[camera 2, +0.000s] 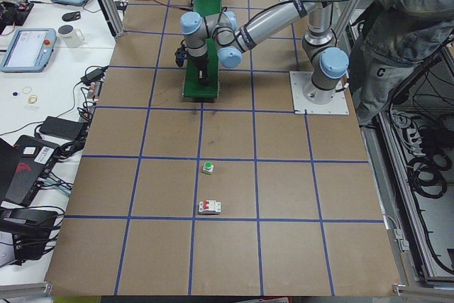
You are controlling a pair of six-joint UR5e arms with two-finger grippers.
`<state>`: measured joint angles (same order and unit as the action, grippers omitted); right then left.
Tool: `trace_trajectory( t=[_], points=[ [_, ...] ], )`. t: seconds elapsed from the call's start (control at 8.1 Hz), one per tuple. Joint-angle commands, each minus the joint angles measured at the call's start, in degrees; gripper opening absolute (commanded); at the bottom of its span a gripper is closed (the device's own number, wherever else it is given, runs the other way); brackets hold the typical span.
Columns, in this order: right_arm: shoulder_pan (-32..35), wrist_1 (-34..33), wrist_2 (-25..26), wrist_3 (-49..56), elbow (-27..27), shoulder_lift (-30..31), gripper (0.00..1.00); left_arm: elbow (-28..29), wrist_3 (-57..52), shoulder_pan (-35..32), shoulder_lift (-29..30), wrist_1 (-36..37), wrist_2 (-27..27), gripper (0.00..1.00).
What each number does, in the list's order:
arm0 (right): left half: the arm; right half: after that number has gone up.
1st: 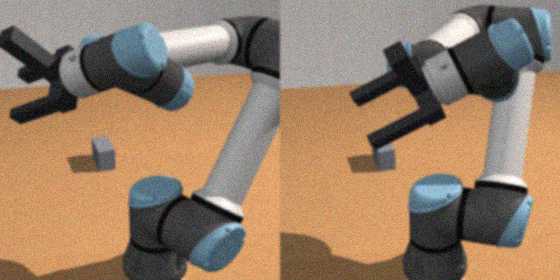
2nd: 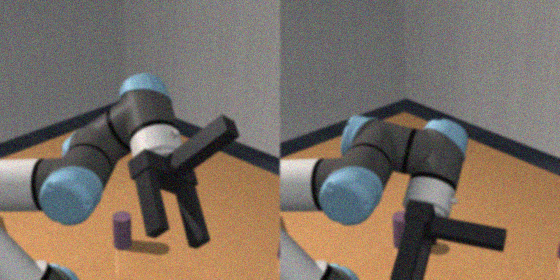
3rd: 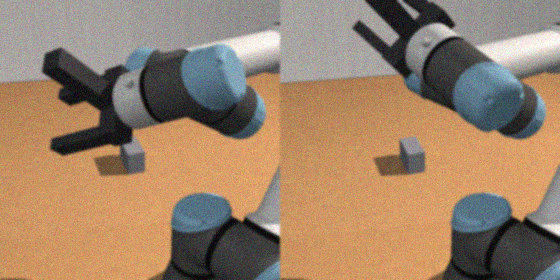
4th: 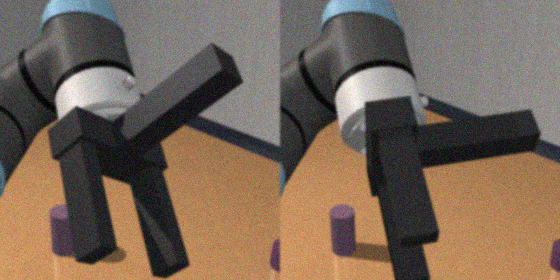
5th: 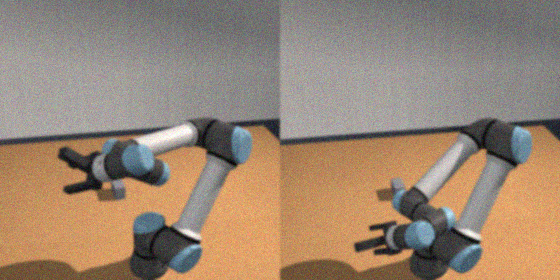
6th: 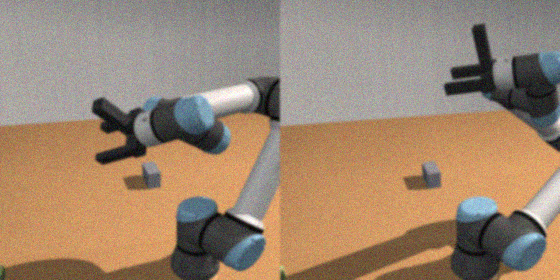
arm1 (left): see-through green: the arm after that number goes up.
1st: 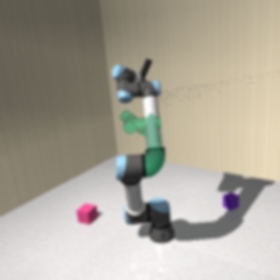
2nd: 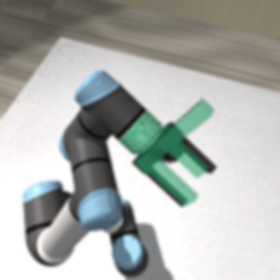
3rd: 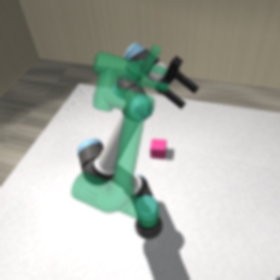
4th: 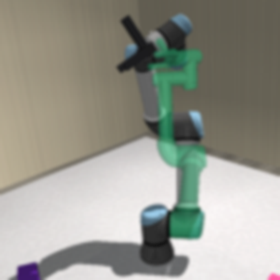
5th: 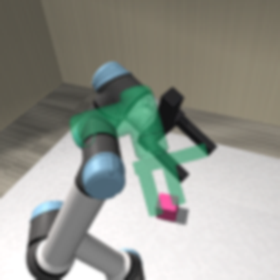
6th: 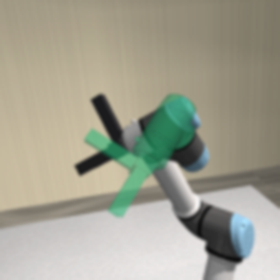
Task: Move capacitor from left to right
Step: 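Lower the capacitor onto the belt end and open the left gripper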
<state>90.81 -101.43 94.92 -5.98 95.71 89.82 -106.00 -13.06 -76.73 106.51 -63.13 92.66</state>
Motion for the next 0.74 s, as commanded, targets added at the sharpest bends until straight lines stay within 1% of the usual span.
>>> trace_trajectory(
  t=[0.0,0.37,0.62],
  points=[
    [-0.02,0.00,0.00,0.00,0.00,0.00,1.00,0.26,-0.65,-0.43,-1.04,0.20,-0.12,1.00],
    [-0.02,0.00,0.00,0.00,0.00,0.00,1.00,3.85,-0.39,-0.79,-3.49,1.26,-0.55,1.00],
    [-0.02,0.00,0.00,0.00,0.00,-0.09,1.00,4.92,-0.21,-0.88,-5.43,1.17,-0.47,1.00]
  ],
)
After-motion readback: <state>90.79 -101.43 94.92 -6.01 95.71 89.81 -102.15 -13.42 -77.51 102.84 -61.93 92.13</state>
